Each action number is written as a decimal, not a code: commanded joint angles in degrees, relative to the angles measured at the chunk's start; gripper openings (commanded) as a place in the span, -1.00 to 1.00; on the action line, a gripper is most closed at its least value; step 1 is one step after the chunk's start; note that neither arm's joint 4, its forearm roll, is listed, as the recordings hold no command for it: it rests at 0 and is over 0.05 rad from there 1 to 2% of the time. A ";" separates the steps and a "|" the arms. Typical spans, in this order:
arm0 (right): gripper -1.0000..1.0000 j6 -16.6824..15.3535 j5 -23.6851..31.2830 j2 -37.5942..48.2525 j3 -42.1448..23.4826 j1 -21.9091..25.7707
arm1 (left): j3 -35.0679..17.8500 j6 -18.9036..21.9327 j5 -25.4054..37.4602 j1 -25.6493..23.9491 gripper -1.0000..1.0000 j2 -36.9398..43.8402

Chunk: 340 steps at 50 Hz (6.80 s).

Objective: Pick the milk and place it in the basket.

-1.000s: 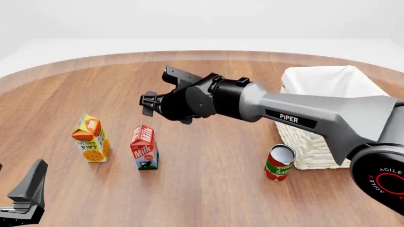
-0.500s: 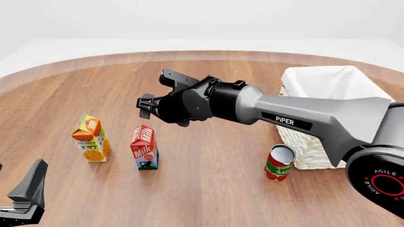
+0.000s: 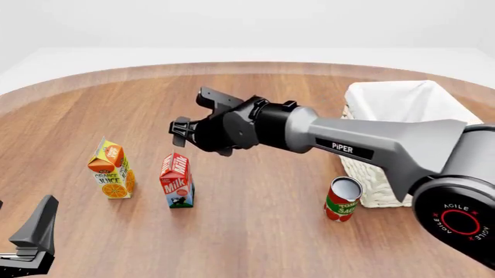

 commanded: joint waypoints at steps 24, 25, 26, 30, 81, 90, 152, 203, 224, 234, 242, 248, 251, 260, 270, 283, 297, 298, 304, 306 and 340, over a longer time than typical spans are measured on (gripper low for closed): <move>1.00 0.62 -0.46 2.59 -1.66 0.16 | 0.00 0.00 0.00 0.00 1.00 0.00; 1.00 0.59 -0.51 2.64 -1.65 0.15 | 0.00 0.00 0.00 0.00 1.00 0.00; 1.00 0.88 -0.69 2.99 -1.60 0.28 | 0.00 0.00 0.00 0.00 1.00 0.00; 1.00 1.15 -0.93 3.33 -1.53 0.48 | 0.00 0.00 0.00 0.00 1.00 0.00; 1.00 3.11 -2.21 7.54 -3.11 2.37 | 0.00 0.00 0.00 0.00 1.00 0.00; 1.00 3.27 -2.19 8.27 -3.80 2.40 | 0.00 0.00 0.00 0.00 1.00 0.00; -1.00 5.44 -6.10 9.26 -4.23 2.77 | 0.00 0.00 0.00 0.00 1.00 0.00; -1.00 4.54 -7.17 6.18 -2.11 2.24 | 0.00 0.00 0.00 0.00 1.00 0.00; -1.00 4.16 -7.11 4.95 -1.57 1.97 | 0.00 0.00 0.00 0.00 1.00 0.00; -1.00 3.80 -6.75 4.41 -1.85 1.68 | 0.00 0.00 0.00 0.00 1.00 0.00; -1.00 3.57 -6.60 3.64 -1.81 1.50 | 0.00 0.00 0.00 0.00 1.00 0.00; -1.00 3.19 -6.44 1.81 -0.79 0.98 | 0.00 0.00 0.00 0.00 1.00 0.00; -1.00 2.89 -6.55 0.58 0.12 0.63 | 0.00 0.00 0.00 0.00 1.00 0.00; -1.00 2.53 -6.75 -1.28 1.38 0.07 | 0.00 0.00 0.00 0.00 1.00 0.00; -1.00 2.26 -6.97 -2.50 2.13 -0.44 | 0.00 0.00 0.00 0.00 1.00 0.00; -1.00 1.53 -6.90 -3.98 2.25 -1.33 | 0.00 0.00 0.00 0.00 1.00 0.00; -1.00 0.80 -7.37 -7.18 3.97 -2.37 | 0.00 0.00 0.00 0.00 1.00 0.00; -1.00 0.73 -7.38 -7.39 4.09 -2.42 | 0.00 0.00 0.00 0.00 1.00 0.00; -1.00 0.39 -7.41 -8.95 4.90 -2.86 | 0.00 0.00 0.00 0.00 1.00 0.00; -1.00 0.21 -7.31 -9.44 5.10 -3.03 | 0.00 0.00 0.00 0.00 1.00 0.00; -1.00 -0.91 -5.85 -14.97 6.56 -5.04 | 0.00 0.00 0.00 0.00 1.00 0.00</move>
